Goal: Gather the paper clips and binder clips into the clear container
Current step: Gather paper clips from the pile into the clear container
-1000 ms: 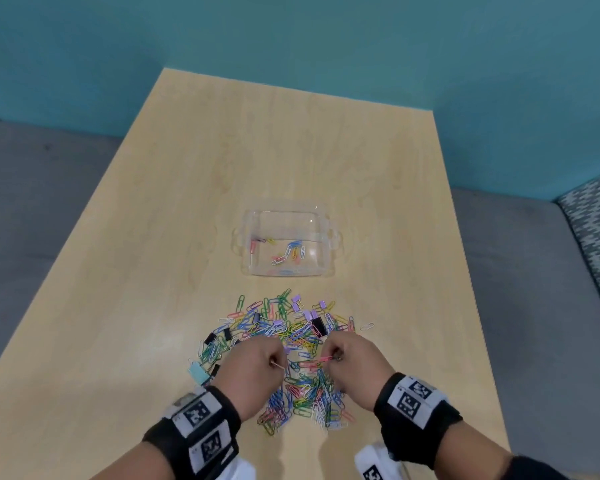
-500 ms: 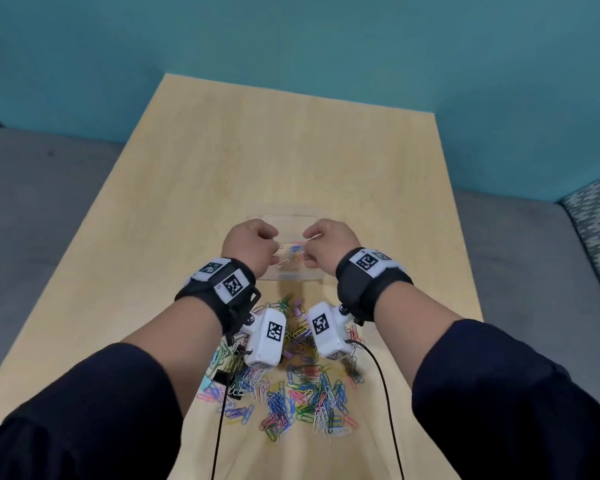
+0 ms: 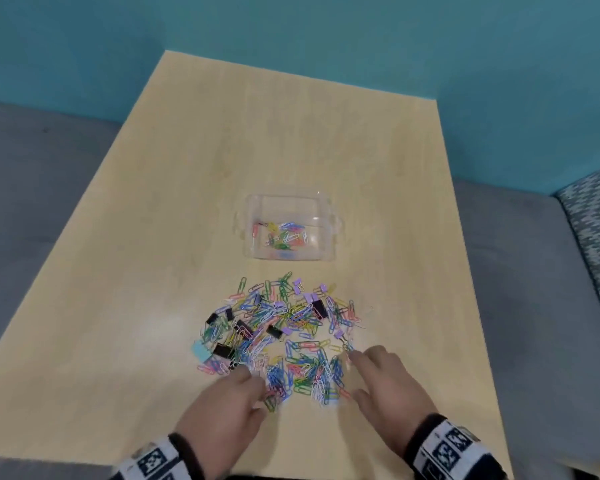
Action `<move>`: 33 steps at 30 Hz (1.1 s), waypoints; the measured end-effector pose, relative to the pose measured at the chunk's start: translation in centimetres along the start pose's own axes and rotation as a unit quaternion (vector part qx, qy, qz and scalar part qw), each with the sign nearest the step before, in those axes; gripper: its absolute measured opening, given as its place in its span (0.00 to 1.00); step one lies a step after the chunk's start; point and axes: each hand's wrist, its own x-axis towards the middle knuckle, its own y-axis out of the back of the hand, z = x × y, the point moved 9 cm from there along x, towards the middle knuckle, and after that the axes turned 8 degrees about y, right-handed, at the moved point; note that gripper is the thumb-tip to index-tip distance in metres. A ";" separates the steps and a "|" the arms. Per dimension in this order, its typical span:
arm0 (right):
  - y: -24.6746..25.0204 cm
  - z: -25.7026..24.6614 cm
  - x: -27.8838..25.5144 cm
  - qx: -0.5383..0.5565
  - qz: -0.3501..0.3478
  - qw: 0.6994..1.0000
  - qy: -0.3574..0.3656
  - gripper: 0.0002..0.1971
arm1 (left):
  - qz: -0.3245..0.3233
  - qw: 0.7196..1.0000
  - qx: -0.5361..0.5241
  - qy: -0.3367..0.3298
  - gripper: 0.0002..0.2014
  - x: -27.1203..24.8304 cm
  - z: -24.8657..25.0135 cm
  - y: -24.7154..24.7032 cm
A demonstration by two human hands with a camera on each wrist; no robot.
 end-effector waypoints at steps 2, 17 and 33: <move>-1.9 -0.1 -1.0 0.012 -0.009 1.000 -0.018 0.28 | -0.009 0.999 0.036 0.016 0.12 -0.4 -0.5 -2.0; -0.9 -6.0 5.9 -0.023 0.081 0.995 0.048 0.24 | 0.121 0.989 0.077 -0.019 0.23 5.0 3.6 -1.4; 0.2 -6.3 5.3 -0.039 0.046 0.994 0.087 0.21 | 0.100 0.992 0.077 -0.025 0.13 5.8 2.9 -0.7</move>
